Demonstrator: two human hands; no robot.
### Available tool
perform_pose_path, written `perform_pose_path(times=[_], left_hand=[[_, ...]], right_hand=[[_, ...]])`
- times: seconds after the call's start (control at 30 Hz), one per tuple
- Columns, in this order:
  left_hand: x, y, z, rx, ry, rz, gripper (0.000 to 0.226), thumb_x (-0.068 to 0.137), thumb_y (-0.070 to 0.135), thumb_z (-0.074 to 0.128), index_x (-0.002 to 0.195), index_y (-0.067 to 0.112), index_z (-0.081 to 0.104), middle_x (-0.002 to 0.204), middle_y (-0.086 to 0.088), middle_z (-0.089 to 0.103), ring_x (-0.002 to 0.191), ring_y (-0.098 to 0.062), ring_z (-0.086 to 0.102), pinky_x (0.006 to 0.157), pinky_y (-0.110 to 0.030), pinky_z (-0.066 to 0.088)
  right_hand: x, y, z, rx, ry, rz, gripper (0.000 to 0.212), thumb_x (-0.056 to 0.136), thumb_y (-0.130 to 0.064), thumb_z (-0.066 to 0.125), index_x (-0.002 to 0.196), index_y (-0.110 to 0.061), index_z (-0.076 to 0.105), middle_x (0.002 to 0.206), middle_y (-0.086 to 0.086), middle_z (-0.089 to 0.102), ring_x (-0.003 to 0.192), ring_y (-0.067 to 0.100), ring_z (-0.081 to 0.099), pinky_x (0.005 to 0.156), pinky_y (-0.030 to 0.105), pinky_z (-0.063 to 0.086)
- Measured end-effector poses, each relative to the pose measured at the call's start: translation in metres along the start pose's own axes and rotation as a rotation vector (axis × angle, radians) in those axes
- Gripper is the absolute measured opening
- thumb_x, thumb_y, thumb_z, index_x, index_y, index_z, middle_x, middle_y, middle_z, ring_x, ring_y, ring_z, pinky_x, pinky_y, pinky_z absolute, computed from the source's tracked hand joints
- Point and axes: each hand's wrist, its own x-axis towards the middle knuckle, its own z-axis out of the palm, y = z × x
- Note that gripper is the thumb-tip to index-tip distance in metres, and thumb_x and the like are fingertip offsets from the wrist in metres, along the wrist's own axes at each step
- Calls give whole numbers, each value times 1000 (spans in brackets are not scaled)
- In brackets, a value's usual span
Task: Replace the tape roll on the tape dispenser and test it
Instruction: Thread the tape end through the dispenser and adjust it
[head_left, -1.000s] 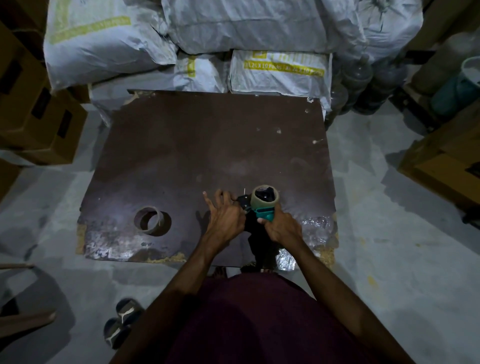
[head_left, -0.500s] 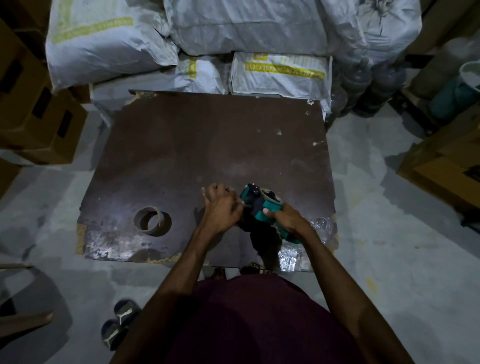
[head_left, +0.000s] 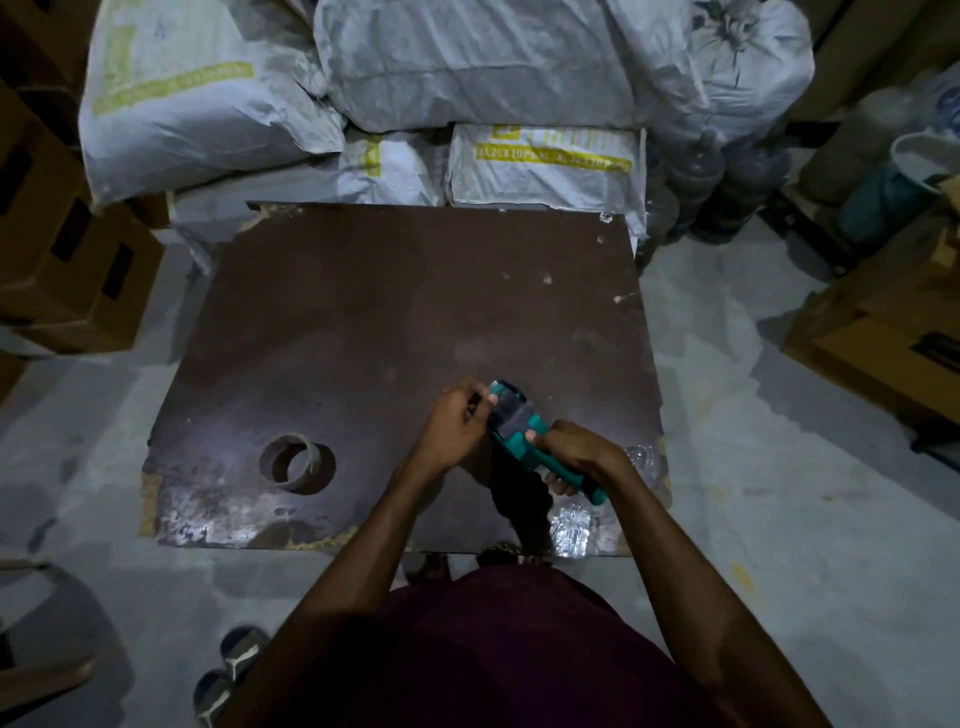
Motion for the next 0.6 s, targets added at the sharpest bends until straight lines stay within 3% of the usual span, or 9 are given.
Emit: perform_pose_path(times=[0.07, 0.17, 0.37, 0.5, 0.6], left_hand=[[3, 6, 3, -81, 20, -65, 13, 100, 15, 64, 96, 4, 68, 84, -5, 73, 62, 11, 60, 60, -6, 42], [8, 11, 6, -156, 18, -130, 7, 96, 12, 69, 91, 8, 71, 73, 3, 68, 56, 11, 58, 57, -7, 42], [10, 10, 6, -39, 17, -138, 20, 97, 19, 68, 87, 2, 71, 82, -18, 75, 70, -19, 63, 67, -38, 53], [11, 8, 12, 50, 13, -118, 19, 100, 21, 63, 90, 5, 68, 86, -17, 74, 80, -32, 69, 73, -44, 55], [10, 12, 13, 200, -18, -29, 16, 96, 5, 60, 91, -8, 67, 94, -30, 70, 89, -46, 66, 79, -50, 52]], right_hand=[[-2, -3, 4, 18, 24, 18, 46, 102, -46, 44, 116, -4, 56, 79, 14, 63, 57, 22, 58, 49, 27, 46], [-4, -2, 11, 37, 47, 2, 46, 102, -49, 42, 116, -7, 55, 81, 15, 62, 59, 21, 57, 51, 28, 45], [-4, 4, 14, 52, 45, -9, 51, 102, -55, 39, 114, -8, 57, 78, 12, 62, 58, 20, 57, 50, 27, 47], [-3, 10, 18, 104, 83, -28, 43, 101, -51, 43, 112, -11, 56, 79, 13, 64, 56, 21, 59, 49, 27, 48], [-2, 14, 20, 115, 105, -35, 41, 101, -47, 47, 114, -10, 56, 79, 14, 66, 55, 22, 60, 47, 27, 48]])
